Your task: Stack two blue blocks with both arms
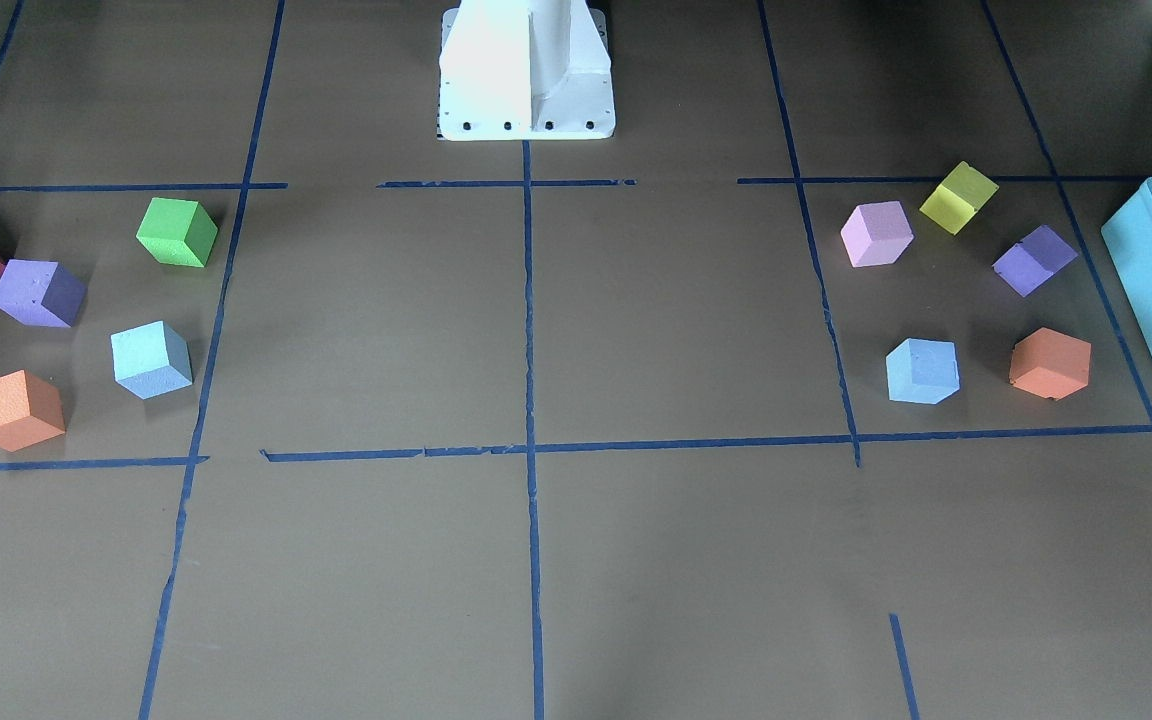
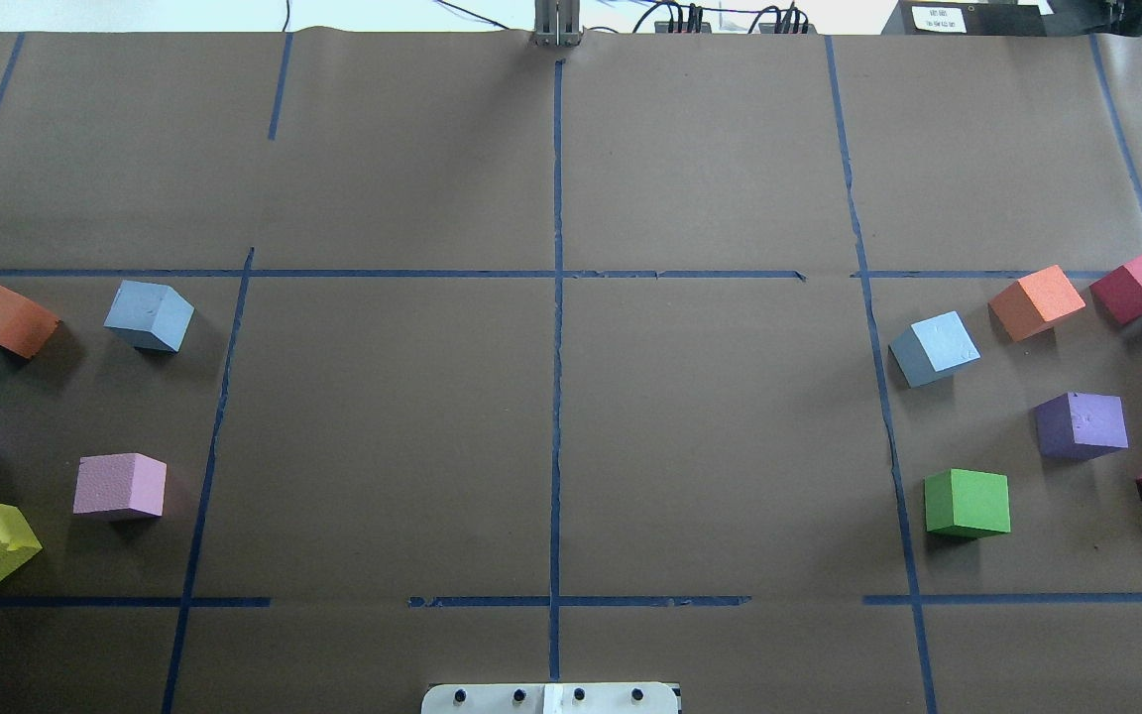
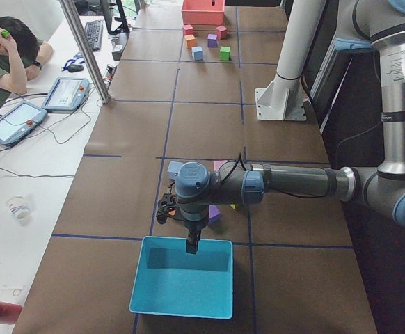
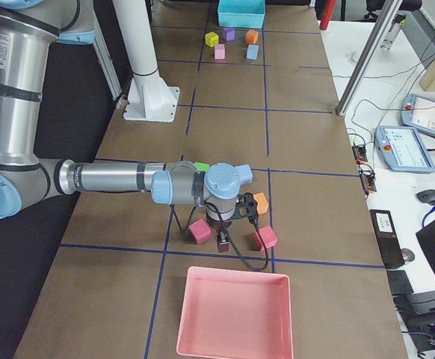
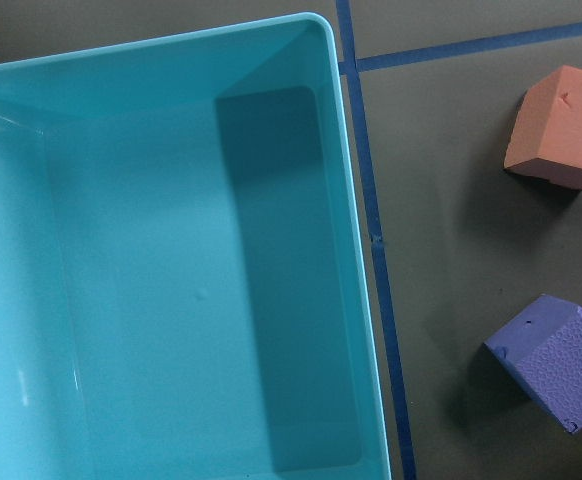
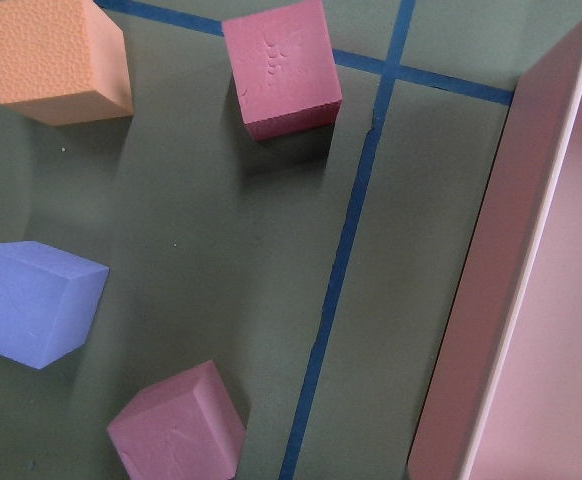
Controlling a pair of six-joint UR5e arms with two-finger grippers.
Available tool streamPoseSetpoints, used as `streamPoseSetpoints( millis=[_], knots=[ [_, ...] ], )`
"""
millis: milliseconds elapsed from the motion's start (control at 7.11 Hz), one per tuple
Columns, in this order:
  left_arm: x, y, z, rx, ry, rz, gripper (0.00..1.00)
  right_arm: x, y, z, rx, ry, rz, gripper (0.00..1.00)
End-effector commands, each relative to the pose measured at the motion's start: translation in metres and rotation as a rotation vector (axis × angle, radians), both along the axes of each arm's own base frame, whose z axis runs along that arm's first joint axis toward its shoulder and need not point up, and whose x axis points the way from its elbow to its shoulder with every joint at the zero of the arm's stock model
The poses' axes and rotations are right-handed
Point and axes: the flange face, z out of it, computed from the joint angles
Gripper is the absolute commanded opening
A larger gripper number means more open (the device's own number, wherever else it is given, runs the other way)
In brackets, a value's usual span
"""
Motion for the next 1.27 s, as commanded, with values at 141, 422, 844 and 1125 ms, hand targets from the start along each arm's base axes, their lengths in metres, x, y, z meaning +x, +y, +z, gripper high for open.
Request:
streamPoseSetpoints(
  millis=[141, 422, 844, 1125],
  knots=[
    [0.002, 0.0, 0.001, -0.004, 0.0, 0.005, 1.0, -0.001, -0.01, -0.009, 0.023, -0.001, 0.0, 1.0],
    [0.002, 0.0, 0.001, -0.004, 0.002, 0.005, 1.0, -0.032, -0.031, -0.037, 0.126, -0.018, -0.024, 1.0],
    [0.003, 0.0, 0.001, -0.005, 0.002, 0.006, 1.0, -0.144, -0.097, -0.127, 0.175, -0.074, -0.063, 1.0],
    [0.002, 0.0, 0.0, -0.004, 0.002, 0.005, 1.0, -0.211, -0.096, -0.155, 0.039, -0.101, 0.022, 1.0]
  ],
)
